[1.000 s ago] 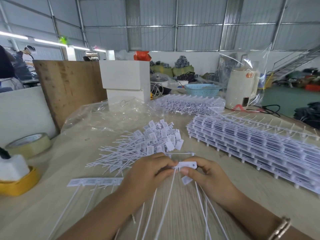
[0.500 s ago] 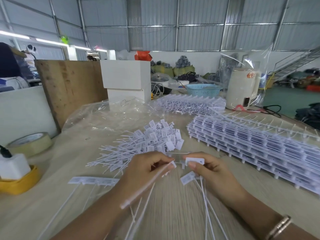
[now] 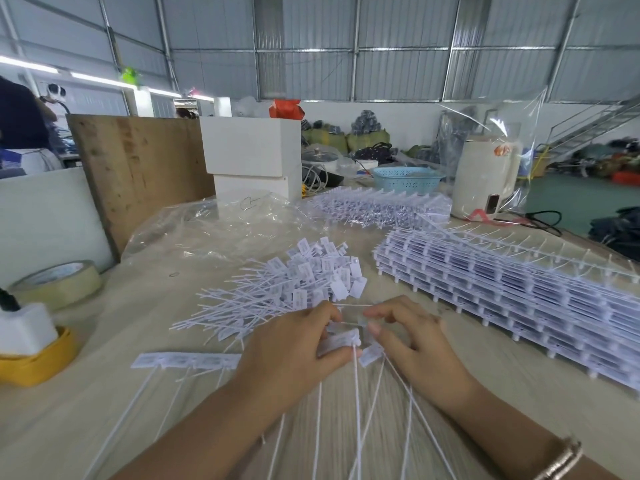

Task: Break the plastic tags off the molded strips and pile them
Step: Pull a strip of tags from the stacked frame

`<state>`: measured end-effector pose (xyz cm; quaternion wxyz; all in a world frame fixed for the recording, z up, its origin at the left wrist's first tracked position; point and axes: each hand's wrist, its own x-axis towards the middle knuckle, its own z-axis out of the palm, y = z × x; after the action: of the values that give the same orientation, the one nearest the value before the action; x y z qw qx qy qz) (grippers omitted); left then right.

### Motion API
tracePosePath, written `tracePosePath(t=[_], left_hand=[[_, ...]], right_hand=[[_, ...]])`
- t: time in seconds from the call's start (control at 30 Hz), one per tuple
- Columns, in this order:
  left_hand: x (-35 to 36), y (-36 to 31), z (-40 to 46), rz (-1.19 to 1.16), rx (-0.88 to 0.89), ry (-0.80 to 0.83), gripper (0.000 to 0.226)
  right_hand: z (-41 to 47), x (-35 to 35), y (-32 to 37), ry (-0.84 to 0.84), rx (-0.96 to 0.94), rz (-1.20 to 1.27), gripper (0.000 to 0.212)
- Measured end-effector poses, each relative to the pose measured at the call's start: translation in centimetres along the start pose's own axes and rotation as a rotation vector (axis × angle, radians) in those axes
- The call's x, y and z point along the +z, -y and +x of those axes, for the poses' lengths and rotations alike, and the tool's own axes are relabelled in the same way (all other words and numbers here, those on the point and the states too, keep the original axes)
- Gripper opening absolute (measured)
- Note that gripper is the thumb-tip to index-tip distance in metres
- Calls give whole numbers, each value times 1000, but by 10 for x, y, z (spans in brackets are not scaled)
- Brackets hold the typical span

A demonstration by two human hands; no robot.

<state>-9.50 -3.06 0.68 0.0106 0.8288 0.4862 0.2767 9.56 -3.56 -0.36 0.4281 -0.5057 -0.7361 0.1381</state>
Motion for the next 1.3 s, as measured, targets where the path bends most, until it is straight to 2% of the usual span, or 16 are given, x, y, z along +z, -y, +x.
tracePosePath(t=[0.03,0.1,0.17,0.2,0.3,0.43,0.53,0.7,0.83,1.0,1.1,1.3], left_hand=[[0,-3,-1,41,10,5,43],[1,-8,-2,98,43,-3,44],[2,-13,-3,107,72,-18,44],[2,-14,-3,91,89,-15,43],[-1,-14,-4,16,114,33,36],[-6,-4,-5,8,108,61,37],[-3,-4,-4,62,129,37,32],[1,-4,-1,93,110,-6,25],[1,-1,-1,74,104,-17,27],[5,6,1,76,89,65,33],[7,9,3,0,96,98,33],[10,11,3,-215,126,37,31]], right_hand=[[-1,1,3,-1,-8,43,10],[-4,6,5,83,5,32,27],[-4,9,7,142,7,-30,22],[-4,9,6,145,-1,-17,21],[-1,7,3,90,20,72,36],[3,3,-6,0,121,232,27],[2,4,-6,37,138,264,24],[-2,4,0,123,100,265,23],[-1,4,2,86,39,281,14],[0,4,2,25,-26,280,12],[0,4,2,17,-58,262,11],[1,3,3,15,-106,301,13]])
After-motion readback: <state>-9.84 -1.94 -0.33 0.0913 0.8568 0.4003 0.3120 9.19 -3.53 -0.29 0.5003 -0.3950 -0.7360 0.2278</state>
